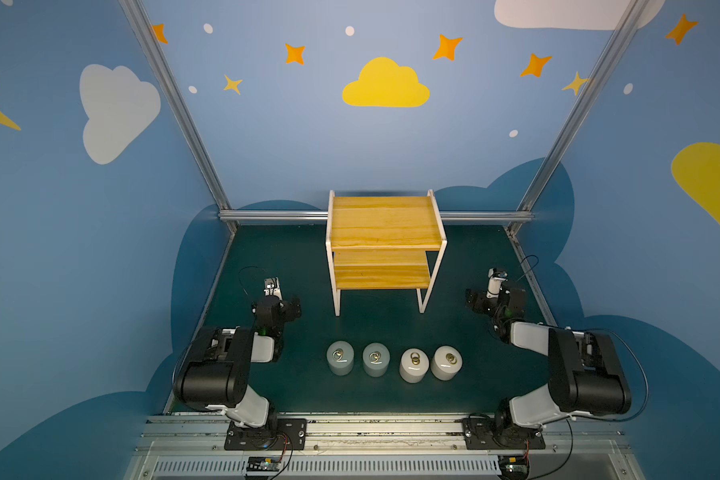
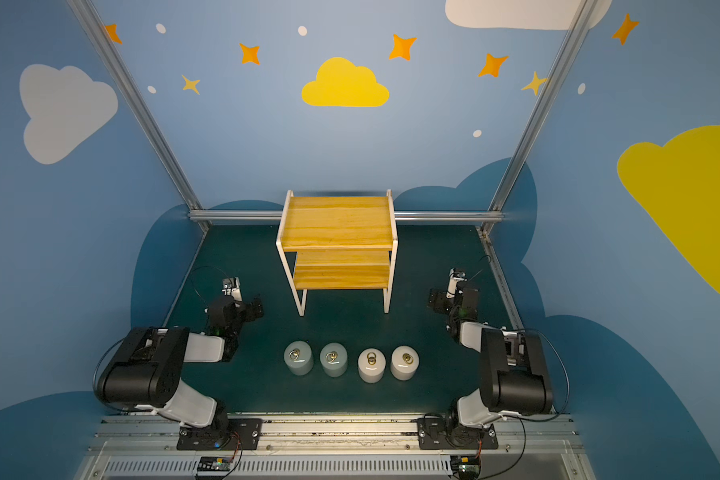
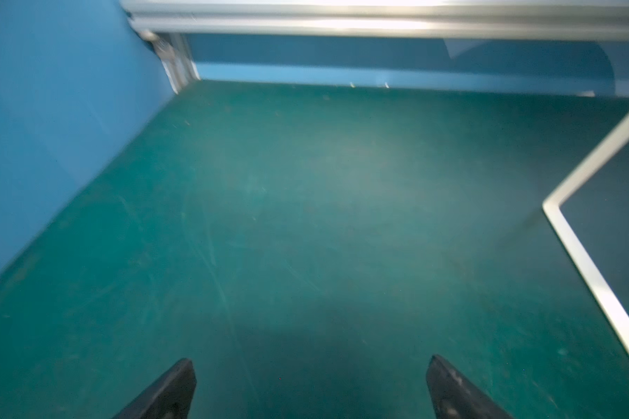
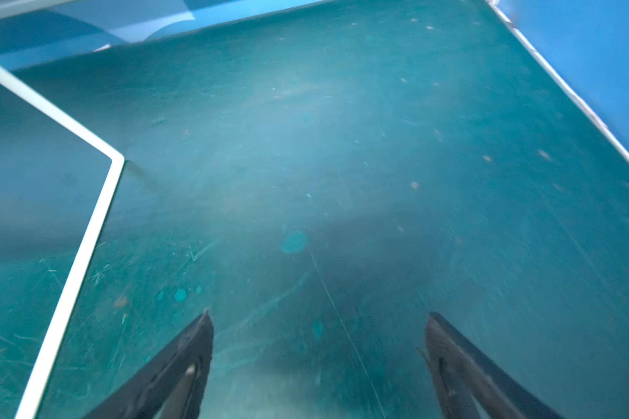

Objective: Remove the tea canisters from the shelf
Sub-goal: Reset both arms

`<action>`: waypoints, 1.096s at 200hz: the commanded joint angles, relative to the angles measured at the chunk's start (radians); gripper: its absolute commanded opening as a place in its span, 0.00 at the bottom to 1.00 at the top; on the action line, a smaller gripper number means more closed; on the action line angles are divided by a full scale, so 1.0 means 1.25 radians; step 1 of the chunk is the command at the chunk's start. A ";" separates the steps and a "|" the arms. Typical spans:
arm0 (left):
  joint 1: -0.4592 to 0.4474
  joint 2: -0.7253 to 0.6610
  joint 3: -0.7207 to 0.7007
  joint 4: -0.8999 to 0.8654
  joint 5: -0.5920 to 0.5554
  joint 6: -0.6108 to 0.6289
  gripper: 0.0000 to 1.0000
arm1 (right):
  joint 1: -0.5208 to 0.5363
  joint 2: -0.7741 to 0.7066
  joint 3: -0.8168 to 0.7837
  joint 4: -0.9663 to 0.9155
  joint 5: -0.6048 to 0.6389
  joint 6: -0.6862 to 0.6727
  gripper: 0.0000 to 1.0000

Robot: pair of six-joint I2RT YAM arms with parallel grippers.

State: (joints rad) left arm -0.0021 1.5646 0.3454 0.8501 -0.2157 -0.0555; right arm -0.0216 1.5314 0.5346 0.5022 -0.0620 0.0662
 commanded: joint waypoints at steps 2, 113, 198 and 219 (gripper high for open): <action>0.002 0.005 0.016 0.063 0.036 0.007 1.00 | 0.015 -0.004 0.002 0.074 -0.025 -0.057 0.93; 0.001 0.007 0.013 0.081 0.036 0.011 1.00 | 0.037 0.016 -0.127 0.328 0.000 -0.071 0.96; 0.000 0.008 0.011 0.083 0.035 0.011 1.00 | 0.037 0.020 -0.134 0.353 0.004 -0.068 0.96; 0.000 0.008 0.010 0.083 0.035 0.011 1.00 | 0.032 0.023 -0.127 0.344 -0.001 -0.065 0.96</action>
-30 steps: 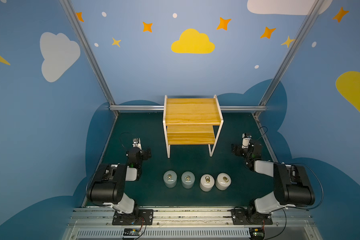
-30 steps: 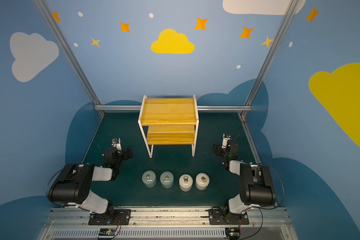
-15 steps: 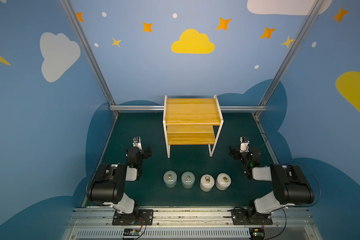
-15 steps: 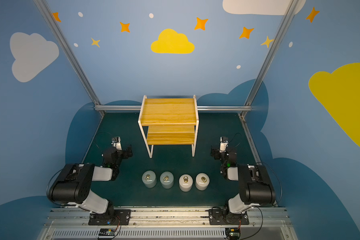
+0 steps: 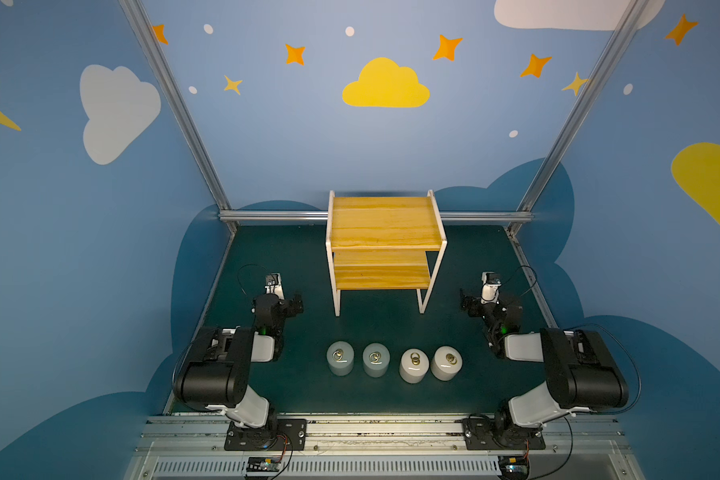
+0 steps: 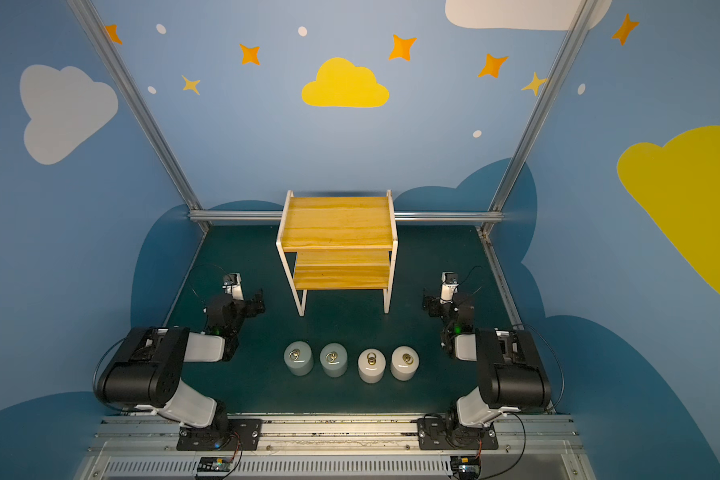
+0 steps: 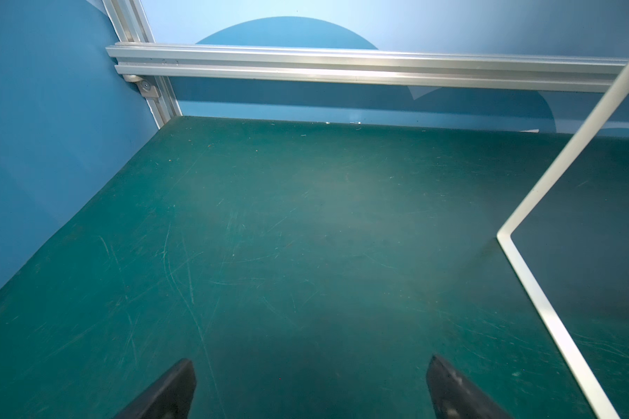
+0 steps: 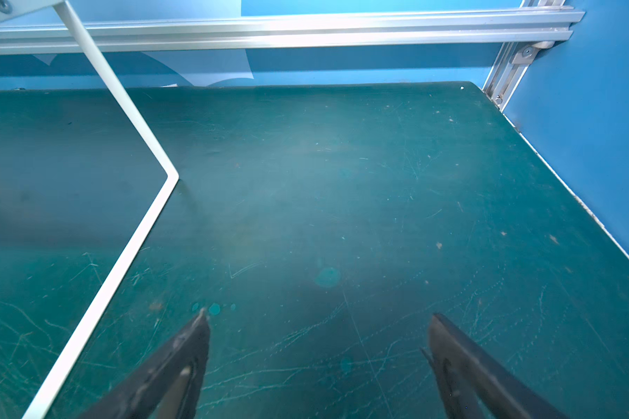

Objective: Remove the tea canisters from the shelf
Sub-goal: Reset both arms

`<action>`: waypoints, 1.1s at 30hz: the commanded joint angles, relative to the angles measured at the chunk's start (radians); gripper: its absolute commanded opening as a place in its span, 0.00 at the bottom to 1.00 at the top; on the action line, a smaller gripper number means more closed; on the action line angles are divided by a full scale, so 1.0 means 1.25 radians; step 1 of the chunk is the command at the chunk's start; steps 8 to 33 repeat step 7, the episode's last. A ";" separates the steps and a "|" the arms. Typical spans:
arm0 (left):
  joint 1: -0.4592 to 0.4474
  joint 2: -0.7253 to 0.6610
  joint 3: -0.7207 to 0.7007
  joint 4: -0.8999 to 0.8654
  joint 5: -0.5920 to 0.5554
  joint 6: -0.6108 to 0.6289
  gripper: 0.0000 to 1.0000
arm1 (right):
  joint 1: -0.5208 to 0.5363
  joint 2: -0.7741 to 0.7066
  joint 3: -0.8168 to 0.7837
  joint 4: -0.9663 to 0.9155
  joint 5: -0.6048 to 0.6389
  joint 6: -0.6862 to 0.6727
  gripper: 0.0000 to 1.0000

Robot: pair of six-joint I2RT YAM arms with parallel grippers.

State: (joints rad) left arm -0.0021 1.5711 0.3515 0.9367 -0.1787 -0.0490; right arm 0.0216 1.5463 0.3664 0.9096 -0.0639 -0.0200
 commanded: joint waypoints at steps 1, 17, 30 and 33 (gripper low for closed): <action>0.000 0.002 0.005 0.014 0.005 0.006 1.00 | -0.003 0.011 0.007 0.018 -0.001 0.005 0.96; 0.000 0.003 0.006 0.015 0.006 0.007 1.00 | -0.007 0.009 0.002 0.026 -0.011 0.008 0.96; 0.000 0.003 0.006 0.015 0.006 0.007 1.00 | -0.007 0.009 0.002 0.026 -0.011 0.008 0.96; 0.000 0.003 0.006 0.015 0.006 0.007 1.00 | -0.007 0.009 0.002 0.026 -0.011 0.008 0.96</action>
